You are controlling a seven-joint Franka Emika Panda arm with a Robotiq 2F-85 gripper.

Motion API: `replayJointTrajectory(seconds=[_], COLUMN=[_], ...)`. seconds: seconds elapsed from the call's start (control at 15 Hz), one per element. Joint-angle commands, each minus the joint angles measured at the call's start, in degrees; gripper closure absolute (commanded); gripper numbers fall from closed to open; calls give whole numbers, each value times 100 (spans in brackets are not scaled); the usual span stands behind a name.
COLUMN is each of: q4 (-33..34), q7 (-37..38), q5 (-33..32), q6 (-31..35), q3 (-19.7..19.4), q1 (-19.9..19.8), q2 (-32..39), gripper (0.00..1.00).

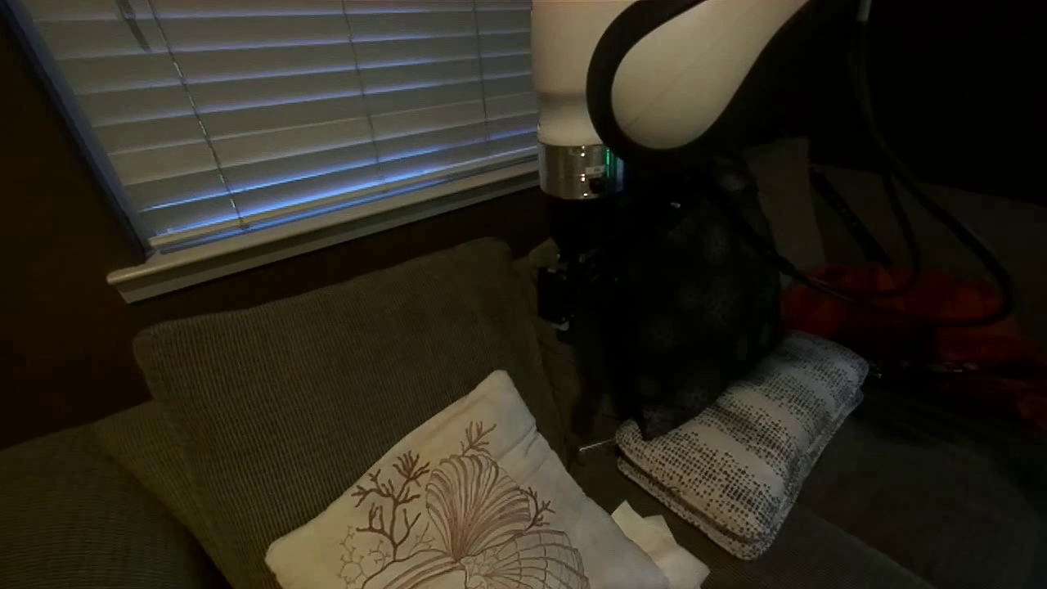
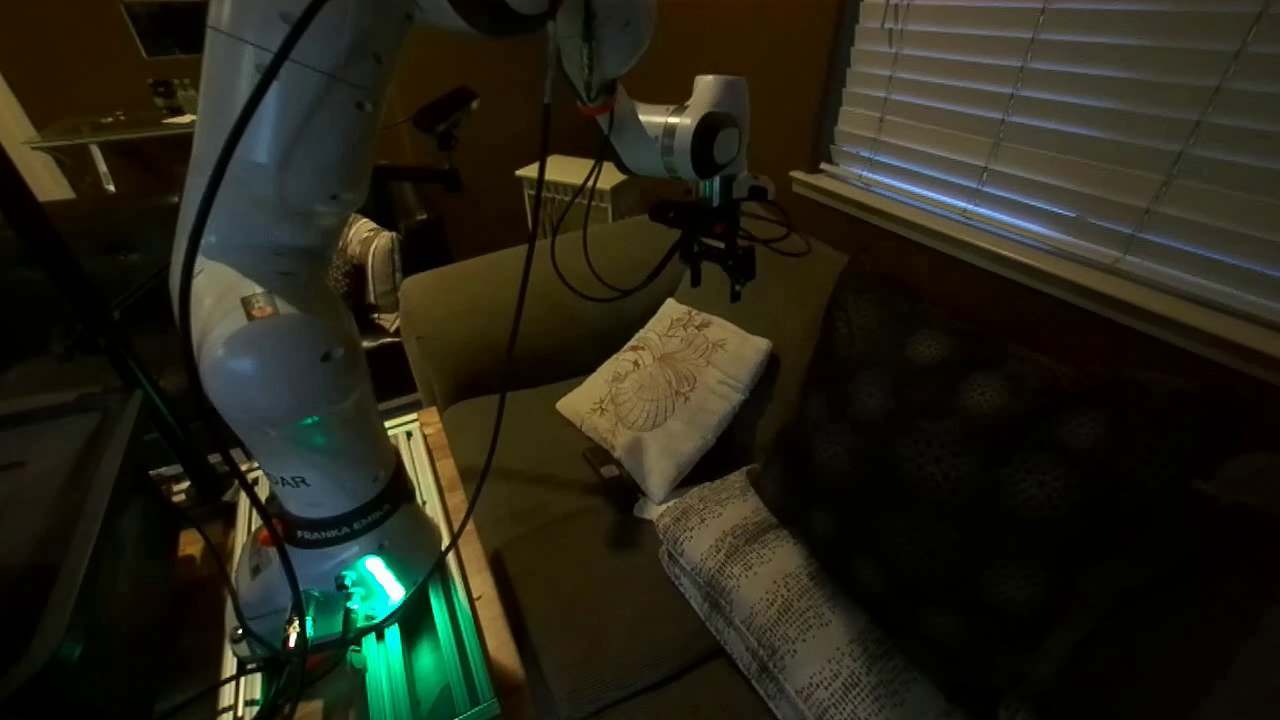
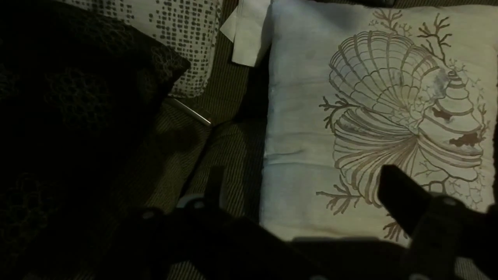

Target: Move the white pillow on the left to the right.

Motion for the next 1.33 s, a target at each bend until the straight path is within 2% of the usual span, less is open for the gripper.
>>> replayJointTrajectory(seconds=[0.0,0.33,0.67,0.93,1.27], q4=[23,514,1004,1400,1926], q7=[-58,-61,331,881,1077], q5=[93,9,-86,-46,322], q6=[-2,-302,323,804,1257], q3=[-143,-184,-406,-761,-820], q1=[134,299,684,980,913], q2=[-7,538,1228,1691,2250], gripper=[0,0,0,0,0])
